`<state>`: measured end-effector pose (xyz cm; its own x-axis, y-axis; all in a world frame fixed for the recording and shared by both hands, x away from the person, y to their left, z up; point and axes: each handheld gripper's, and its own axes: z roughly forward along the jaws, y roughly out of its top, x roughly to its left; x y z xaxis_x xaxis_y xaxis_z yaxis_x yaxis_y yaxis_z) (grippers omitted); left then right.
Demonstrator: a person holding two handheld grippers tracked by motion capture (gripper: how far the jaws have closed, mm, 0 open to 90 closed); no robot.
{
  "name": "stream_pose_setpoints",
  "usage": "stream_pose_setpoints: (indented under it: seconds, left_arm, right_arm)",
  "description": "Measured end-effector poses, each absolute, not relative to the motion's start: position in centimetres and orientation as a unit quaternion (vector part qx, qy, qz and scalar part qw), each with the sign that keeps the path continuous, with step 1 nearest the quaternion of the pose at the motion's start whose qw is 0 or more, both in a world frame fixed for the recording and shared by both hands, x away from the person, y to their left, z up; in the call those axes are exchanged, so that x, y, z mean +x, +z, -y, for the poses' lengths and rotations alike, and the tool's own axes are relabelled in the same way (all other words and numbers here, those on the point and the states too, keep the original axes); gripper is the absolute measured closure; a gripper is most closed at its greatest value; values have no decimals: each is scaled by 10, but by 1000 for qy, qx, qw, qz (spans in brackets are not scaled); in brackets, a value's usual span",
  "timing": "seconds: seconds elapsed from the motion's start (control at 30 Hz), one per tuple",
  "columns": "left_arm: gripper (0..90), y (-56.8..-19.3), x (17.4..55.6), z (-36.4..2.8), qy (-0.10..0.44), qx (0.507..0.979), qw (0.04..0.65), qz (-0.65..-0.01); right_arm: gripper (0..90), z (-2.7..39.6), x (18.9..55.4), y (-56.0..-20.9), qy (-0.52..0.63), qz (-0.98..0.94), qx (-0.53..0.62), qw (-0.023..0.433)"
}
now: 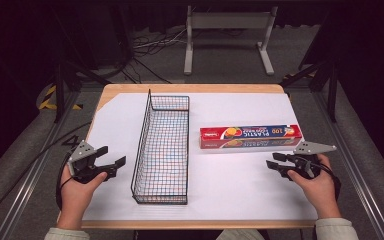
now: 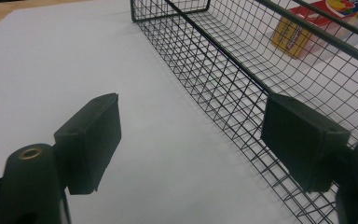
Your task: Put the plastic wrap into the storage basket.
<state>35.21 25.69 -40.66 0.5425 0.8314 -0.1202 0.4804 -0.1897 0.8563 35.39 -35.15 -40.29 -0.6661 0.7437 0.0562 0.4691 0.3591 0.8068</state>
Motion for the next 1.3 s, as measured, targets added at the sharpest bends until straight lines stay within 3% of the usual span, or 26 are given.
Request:
stream_pose_setpoints:
  seconds: [0.47,0.97,1.3]
  left_arm:
    - [185,-403,356,-254,197,754,448,-439]
    - [182,-404,356,-257,201,754,445,-439]
    - [179,-405,353,-259,199,755,441,-442]
  right_arm:
    - [625,353,376,-375,414,-811,385,152]
    - [824,354,457,-343,335,-822,439,143]
    - [872,359,491,-345,319,-802,481,154]
